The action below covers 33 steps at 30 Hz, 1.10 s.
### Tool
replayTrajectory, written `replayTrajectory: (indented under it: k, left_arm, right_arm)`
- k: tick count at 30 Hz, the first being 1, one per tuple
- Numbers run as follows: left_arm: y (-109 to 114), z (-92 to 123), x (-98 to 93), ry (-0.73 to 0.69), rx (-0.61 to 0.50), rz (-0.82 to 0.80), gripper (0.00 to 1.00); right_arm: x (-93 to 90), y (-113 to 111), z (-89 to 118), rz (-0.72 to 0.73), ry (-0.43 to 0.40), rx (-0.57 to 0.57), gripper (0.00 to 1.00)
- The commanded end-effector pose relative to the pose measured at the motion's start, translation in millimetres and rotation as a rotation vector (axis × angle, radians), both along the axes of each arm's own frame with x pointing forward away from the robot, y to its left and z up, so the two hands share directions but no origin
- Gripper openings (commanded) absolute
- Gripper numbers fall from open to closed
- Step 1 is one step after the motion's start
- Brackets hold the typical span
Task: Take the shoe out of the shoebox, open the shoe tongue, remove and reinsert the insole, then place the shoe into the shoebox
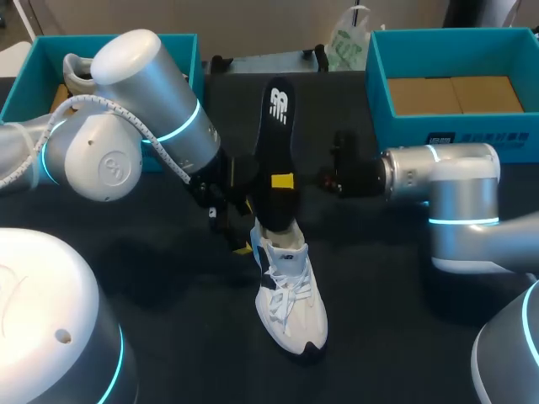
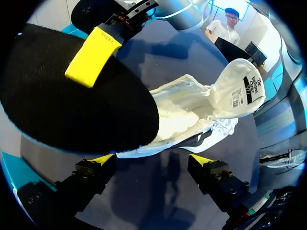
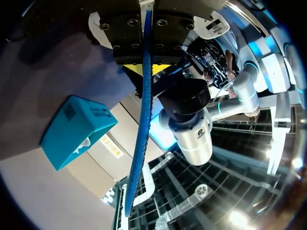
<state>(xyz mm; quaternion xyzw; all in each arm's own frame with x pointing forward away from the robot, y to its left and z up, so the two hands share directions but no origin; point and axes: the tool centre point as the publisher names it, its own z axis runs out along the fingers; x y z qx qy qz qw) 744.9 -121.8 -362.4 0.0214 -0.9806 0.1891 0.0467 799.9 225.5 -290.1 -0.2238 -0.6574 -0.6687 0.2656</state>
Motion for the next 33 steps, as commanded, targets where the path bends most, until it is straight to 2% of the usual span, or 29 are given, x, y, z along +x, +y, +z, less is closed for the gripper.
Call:
replayTrajectory:
  k: [1, 33]
  left_arm:
    - [-1, -1, 0.2, -0.001, 0.002, 0.0, 1.0]
    - [-1, -1, 0.2, -0.001, 0.002, 0.0, 1.0]
  right_arm:
    - [-0.7, 6, -2, -0.004, -0.002, -0.005, 0.0]
    - [-10.0, -2, -22, 0.049, -0.016, 0.01, 0.0]
